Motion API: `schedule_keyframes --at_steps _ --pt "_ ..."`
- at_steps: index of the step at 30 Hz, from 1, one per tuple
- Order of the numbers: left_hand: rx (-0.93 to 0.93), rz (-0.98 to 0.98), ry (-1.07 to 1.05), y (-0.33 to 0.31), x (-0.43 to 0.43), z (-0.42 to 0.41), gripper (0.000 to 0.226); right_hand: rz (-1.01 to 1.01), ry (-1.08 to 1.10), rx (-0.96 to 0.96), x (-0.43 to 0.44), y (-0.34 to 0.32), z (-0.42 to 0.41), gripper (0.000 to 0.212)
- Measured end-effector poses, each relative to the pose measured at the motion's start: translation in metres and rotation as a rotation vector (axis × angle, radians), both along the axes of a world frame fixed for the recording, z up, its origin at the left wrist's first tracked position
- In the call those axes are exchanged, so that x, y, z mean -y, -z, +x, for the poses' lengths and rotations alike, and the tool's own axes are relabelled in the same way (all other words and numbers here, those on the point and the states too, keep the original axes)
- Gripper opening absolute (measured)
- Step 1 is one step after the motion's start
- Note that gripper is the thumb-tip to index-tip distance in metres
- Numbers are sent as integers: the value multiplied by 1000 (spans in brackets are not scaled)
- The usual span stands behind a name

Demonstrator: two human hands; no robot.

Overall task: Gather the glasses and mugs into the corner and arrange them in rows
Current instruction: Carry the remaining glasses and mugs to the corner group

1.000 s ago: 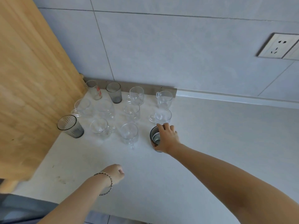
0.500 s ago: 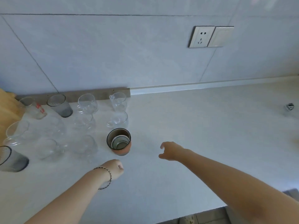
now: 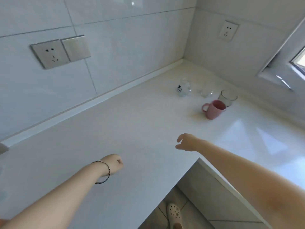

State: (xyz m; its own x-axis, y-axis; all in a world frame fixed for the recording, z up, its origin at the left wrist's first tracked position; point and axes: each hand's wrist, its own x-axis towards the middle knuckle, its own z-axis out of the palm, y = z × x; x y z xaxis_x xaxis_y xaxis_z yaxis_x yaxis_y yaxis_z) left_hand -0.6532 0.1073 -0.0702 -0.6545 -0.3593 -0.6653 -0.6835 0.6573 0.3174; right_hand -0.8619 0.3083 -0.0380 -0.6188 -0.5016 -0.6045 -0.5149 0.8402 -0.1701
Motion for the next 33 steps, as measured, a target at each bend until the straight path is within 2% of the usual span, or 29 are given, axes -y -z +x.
schedule_keyframes --at_steps 6,9,12,15,20,25,28,33 --pt "3 68 -21 11 -54 -136 24 -20 115 -55 -72 -11 -136 46" --pt "2 93 -8 9 -74 -191 29 -103 196 -88 -85 -21 -196 44" --pt "7 90 -35 10 -83 -232 24 -123 260 -168 -85 -22 -248 57" --pt "11 62 -30 12 -82 -256 14 -89 188 -180 -79 -14 -279 75" --pt "49 37 -24 14 -75 -264 11 -38 78 -150 -67 9 -290 75" --pt "78 55 -102 20 -67 -239 28 -59 113 -182 -62 17 -289 73" --pt "88 56 -181 24 -64 -212 22 -91 128 -244 -58 19 -278 71" --pt "90 58 -326 25 -58 -145 19 -133 -77 -281 -30 22 -225 66"
